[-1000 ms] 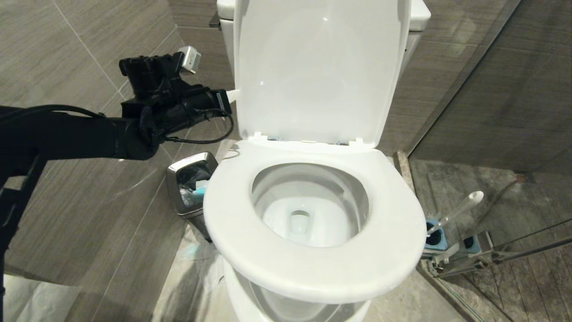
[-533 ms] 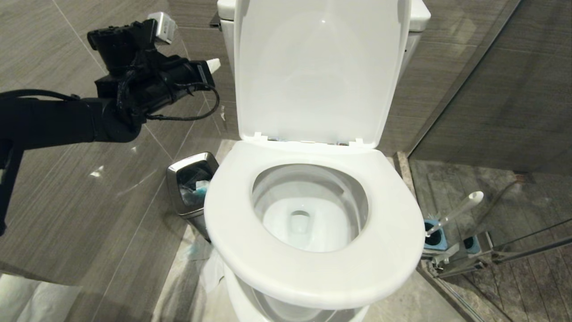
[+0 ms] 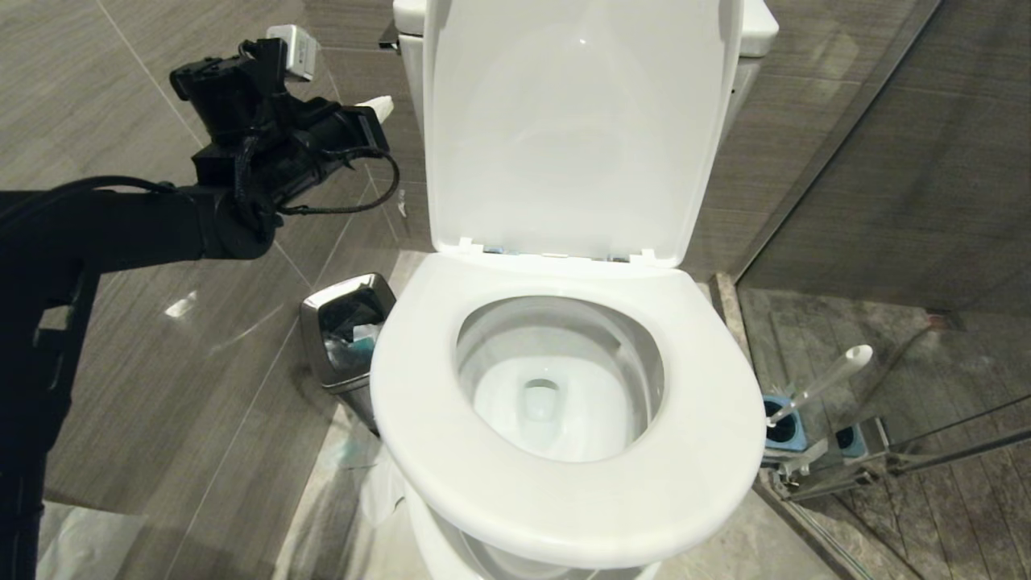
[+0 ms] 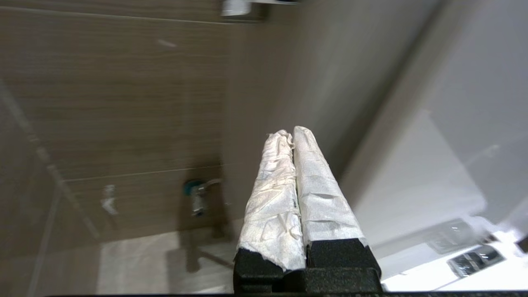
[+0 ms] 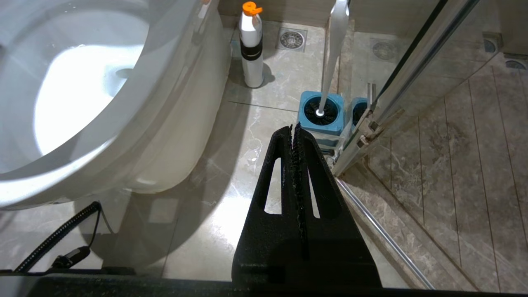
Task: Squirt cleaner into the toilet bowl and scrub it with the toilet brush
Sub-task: Close the toilet lid
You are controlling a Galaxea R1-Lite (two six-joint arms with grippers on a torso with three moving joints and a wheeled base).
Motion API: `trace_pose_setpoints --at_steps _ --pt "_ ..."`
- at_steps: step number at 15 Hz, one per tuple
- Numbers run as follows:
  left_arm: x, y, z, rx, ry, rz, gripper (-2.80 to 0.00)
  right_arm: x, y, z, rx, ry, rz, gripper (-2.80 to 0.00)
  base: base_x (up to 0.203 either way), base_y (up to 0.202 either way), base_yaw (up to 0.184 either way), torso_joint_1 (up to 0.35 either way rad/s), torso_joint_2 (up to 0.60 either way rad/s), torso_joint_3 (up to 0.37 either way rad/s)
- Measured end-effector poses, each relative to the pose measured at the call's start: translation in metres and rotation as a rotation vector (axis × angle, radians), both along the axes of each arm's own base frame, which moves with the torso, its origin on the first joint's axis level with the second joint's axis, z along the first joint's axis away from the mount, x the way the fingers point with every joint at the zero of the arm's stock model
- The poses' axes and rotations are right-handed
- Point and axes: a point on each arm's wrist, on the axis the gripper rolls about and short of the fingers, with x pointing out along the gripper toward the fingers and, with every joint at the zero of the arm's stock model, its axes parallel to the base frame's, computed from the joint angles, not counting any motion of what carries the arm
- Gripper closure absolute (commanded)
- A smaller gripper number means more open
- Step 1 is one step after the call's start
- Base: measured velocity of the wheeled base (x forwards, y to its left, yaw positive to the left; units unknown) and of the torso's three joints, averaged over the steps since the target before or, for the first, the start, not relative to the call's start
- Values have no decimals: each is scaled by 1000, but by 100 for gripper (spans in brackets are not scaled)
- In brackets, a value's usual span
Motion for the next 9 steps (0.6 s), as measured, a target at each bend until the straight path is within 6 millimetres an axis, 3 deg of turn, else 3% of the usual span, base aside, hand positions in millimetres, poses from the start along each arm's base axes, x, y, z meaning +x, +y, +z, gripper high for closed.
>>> trace_pose_setpoints --at_steps 9 --pt "5 -26 -17 10 35 -57 0 0 0 0 0 0 0 0 0 0 0 0 0 0"
